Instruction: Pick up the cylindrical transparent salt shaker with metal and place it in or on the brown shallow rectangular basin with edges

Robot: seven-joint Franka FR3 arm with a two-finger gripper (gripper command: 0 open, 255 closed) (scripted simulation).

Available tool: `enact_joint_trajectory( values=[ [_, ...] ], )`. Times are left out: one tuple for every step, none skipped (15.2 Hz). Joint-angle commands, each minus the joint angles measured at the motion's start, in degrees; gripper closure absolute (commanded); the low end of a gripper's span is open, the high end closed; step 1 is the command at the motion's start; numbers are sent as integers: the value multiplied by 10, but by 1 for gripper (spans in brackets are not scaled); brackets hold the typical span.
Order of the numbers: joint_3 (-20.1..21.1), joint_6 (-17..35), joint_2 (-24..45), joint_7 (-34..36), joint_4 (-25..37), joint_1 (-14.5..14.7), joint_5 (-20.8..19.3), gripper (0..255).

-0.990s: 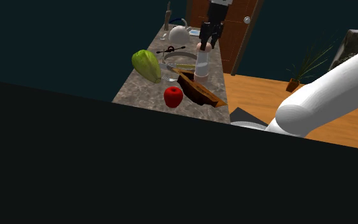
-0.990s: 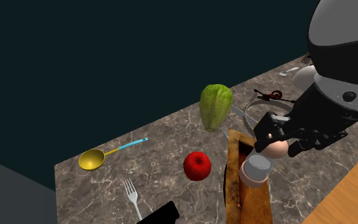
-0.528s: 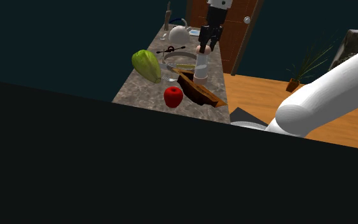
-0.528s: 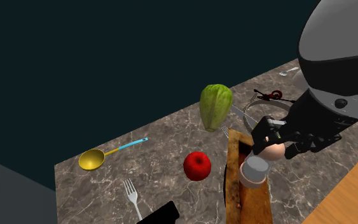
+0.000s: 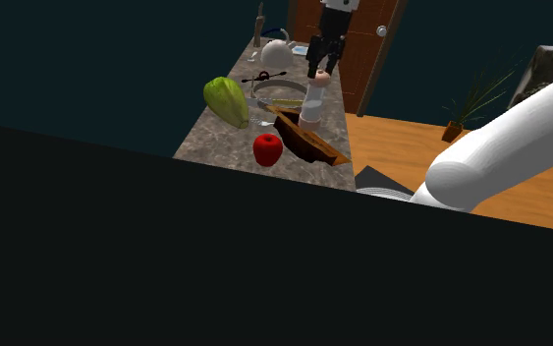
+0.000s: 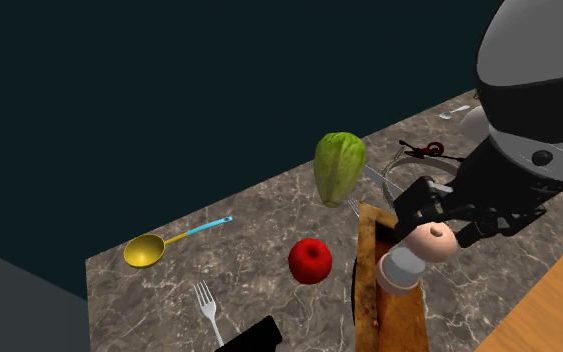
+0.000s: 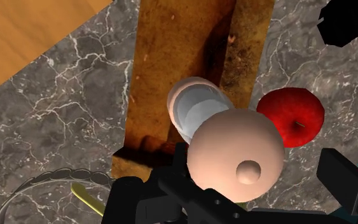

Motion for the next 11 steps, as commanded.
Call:
enact_joint_trajectory(
  values=[
    [-3,-30,0,0,29,-2,-2,0],
    [-4,-50,0,1,49,-2,-3,0],
    [-6,-65,0,1,64,-3,-4,0],
    [-6,-65,0,1,64,-3,-4,0],
    [-6,-65,0,1,64,-3,-4,0],
    [-6,-65,0,1,64,-3,-4,0],
    [-6,-65,0,1,64,-3,-4,0],
    [-6,-65,0,1,64,-3,-4,0],
    [-6,-65,0,1,64,-3,-4,0],
    [-6,-65,0,1,64,-3,-4,0],
    [-6,-64,1,1,64,-3,-4,0]
  ],
)
